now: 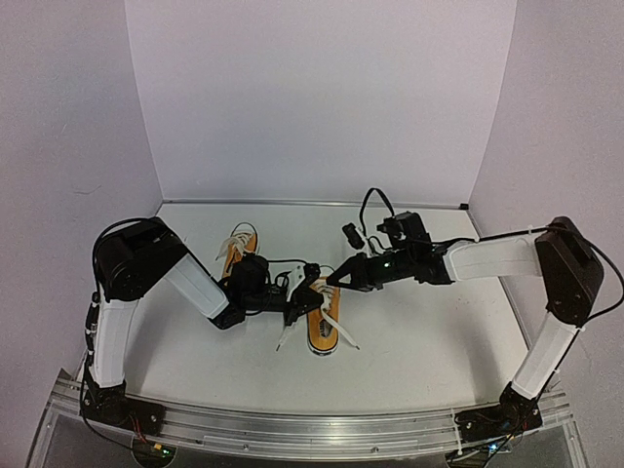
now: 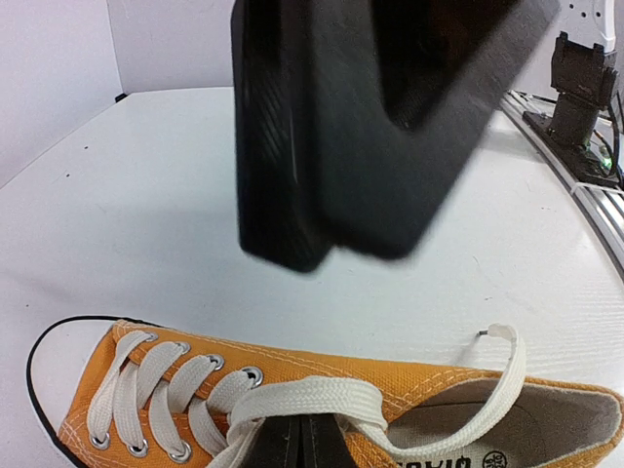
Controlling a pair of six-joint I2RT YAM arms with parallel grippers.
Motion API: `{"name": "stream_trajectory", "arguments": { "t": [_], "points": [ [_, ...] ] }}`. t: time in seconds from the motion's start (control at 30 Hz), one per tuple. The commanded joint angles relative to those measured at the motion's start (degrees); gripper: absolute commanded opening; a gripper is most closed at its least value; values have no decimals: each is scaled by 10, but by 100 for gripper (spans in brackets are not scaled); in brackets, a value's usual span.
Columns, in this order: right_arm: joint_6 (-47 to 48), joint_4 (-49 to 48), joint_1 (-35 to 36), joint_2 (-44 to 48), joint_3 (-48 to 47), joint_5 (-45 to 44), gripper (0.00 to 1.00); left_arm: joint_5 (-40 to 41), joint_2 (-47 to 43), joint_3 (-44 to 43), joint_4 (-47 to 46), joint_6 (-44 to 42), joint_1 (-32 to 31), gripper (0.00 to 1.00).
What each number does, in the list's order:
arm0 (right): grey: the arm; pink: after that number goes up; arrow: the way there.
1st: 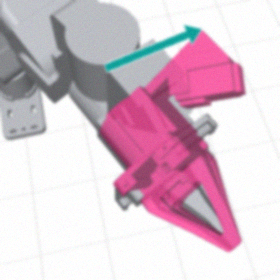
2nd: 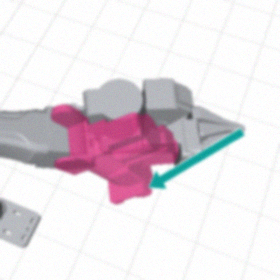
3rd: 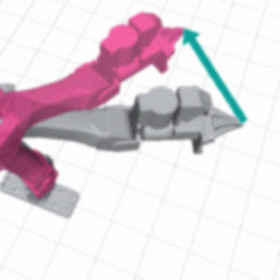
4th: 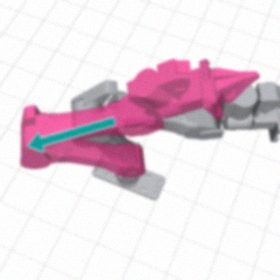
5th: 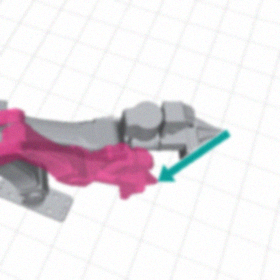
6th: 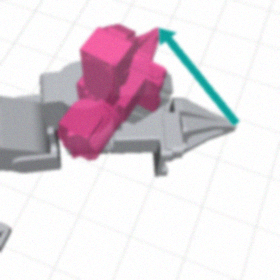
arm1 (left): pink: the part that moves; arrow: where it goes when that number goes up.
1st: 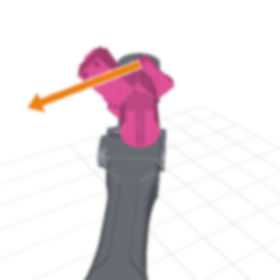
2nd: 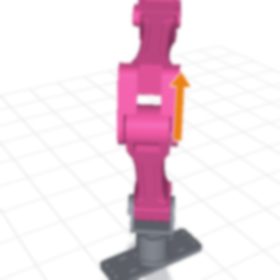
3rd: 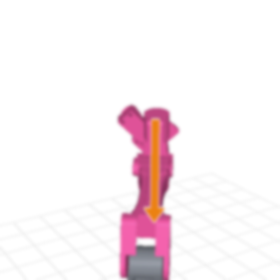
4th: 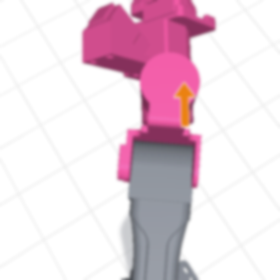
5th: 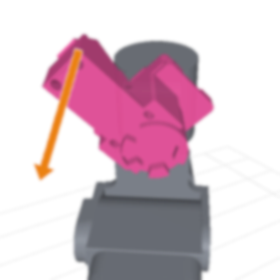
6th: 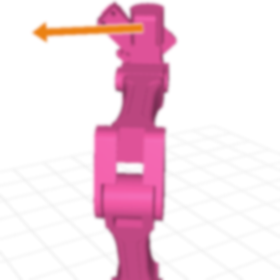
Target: Tie the shoes
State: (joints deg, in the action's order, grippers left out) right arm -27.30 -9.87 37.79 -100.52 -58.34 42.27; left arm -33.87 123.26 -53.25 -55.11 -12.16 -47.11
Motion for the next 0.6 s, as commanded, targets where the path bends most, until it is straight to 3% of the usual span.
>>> {"name": "stream_trajectory", "arguments": {
  "t": [0.0, 0.57],
  "points": [
    [7, 1, -17, 9, 12, -16, 20, 1, 2, -4, -13, -6, -5, 0],
    [26, -2, -10, -57, 8, 7, 17, 1, 3, -4, -16, -5, -5, 0]
  ]
}}
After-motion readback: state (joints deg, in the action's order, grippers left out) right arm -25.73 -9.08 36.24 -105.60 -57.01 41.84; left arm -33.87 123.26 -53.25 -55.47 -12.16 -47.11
